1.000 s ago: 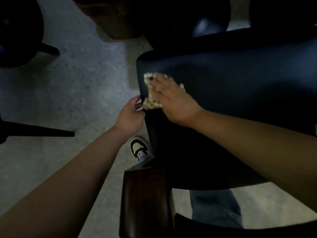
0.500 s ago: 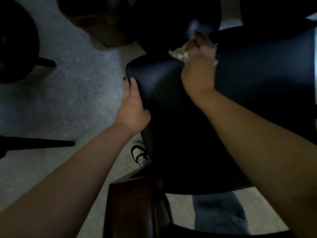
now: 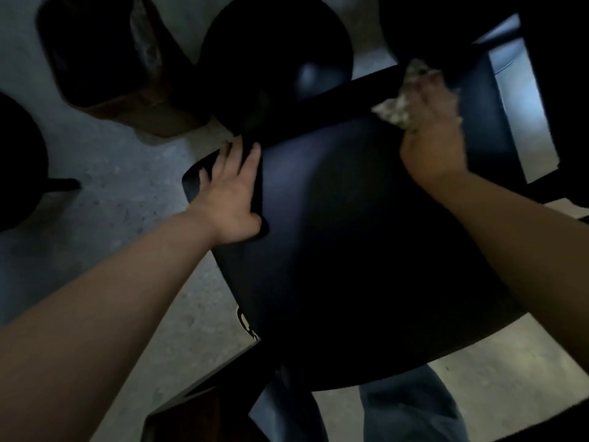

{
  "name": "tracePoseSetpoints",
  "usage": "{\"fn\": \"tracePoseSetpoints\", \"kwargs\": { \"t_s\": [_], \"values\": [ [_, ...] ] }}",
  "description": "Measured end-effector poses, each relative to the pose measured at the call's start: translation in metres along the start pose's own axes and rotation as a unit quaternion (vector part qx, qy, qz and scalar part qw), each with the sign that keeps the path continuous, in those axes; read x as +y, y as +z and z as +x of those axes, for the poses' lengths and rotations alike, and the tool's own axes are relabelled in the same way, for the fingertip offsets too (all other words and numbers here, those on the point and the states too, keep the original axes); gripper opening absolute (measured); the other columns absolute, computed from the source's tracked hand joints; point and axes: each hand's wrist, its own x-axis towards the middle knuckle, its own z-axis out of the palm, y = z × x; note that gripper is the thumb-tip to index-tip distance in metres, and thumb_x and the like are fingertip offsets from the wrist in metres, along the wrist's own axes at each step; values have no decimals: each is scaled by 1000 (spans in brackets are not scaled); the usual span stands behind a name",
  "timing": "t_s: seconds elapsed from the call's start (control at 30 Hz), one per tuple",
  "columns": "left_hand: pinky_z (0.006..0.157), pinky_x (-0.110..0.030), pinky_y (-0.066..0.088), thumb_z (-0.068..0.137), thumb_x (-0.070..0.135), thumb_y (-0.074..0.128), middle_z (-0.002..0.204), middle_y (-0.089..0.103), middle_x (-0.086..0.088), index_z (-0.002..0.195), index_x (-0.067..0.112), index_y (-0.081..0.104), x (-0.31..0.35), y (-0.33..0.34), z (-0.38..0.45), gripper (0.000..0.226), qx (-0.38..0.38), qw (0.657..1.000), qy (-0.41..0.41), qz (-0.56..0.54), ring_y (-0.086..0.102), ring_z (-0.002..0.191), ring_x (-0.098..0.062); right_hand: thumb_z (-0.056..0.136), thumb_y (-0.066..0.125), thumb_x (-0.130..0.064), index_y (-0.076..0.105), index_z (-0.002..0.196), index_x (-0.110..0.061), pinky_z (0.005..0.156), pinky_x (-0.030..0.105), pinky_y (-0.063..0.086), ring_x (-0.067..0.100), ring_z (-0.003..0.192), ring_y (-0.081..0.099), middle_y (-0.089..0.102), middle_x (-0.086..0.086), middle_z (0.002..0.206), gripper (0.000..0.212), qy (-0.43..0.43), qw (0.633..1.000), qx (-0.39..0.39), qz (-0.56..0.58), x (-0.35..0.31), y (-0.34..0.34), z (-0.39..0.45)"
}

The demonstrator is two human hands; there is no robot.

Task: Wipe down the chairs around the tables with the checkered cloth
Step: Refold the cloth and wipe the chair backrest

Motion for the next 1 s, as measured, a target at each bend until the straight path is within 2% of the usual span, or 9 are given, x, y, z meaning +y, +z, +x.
{"fn": "tracePoseSetpoints", "kwargs": {
  "t_s": [0.13,0.2,0.27,0.37,0.47,0.53,0.63,0.83,1.0],
  "values": [
    [112,-69,3,53,57,84,156,-31,1,144,37,-30,9,-16,23,147,-81,994,48,54,-22,145,-26,82,40,0,30,147,-2,119,37,0,34,146,11,20,19,156,65,173,982,72,0,-2,8,-4],
    [105,-72,-3,36,71,84,151,-40,3,133,43,-44,17,-21,34,163,-128,989,23,64,-28,143,-28,85,37,-5,23,148,1,120,43,-1,38,145,8,15,24,156,64,161,985,50,-24,-38,28,-17],
    [101,-76,-6,22,74,84,146,-47,-1,121,43,-54,29,-20,42,172,-157,984,-14,84,-32,140,-33,88,31,-1,21,147,4,118,52,10,42,143,14,18,29,153,61,15,999,-11,-27,-76,48,-42],
    [97,-80,-5,18,69,87,140,-51,-5,111,38,-62,44,-13,46,178,-158,978,-72,114,-33,138,-40,84,34,0,38,141,5,116,53,15,41,139,28,36,25,148,58,-227,970,-87,5,-89,51,-75],
    [98,-79,-6,17,68,88,141,-49,-4,111,38,-62,48,-14,46,179,-159,978,-89,105,-35,137,-40,86,41,1,36,144,-2,116,46,4,36,143,22,31,18,152,59,-310,943,-116,-38,-54,33,-52],
    [98,-78,-6,18,68,88,140,-49,-5,110,37,-62,49,-17,45,179,-171,975,-94,105,-37,136,-40,86,44,3,38,143,-1,119,50,9,37,143,22,32,19,152,58,-230,968,-98,-20,-23,19,-22],
    [99,-79,-7,21,68,88,135,-54,-7,109,35,-63,54,-21,45,178,-195,969,-104,110,-42,132,-40,80,47,6,45,137,4,116,52,17,41,141,26,36,25,147,57,12,1000,1,-6,31,-11,9],
    [101,-79,-6,24,67,88,126,-65,-8,112,30,-63,60,-25,42,178,-218,961,-122,115,-49,127,-39,81,45,-4,40,142,-1,119,42,8,35,144,20,30,20,152,61,231,966,111,31,14,-7,24],
    [101,-79,-6,27,67,87,118,-69,-8,113,28,-63,61,-25,43,177,-230,955,-138,128,-55,119,-37,85,48,0,45,138,2,115,53,20,38,140,28,39,21,147,53,-68,997,-3,48,-48,24,-1]
  ]
}}
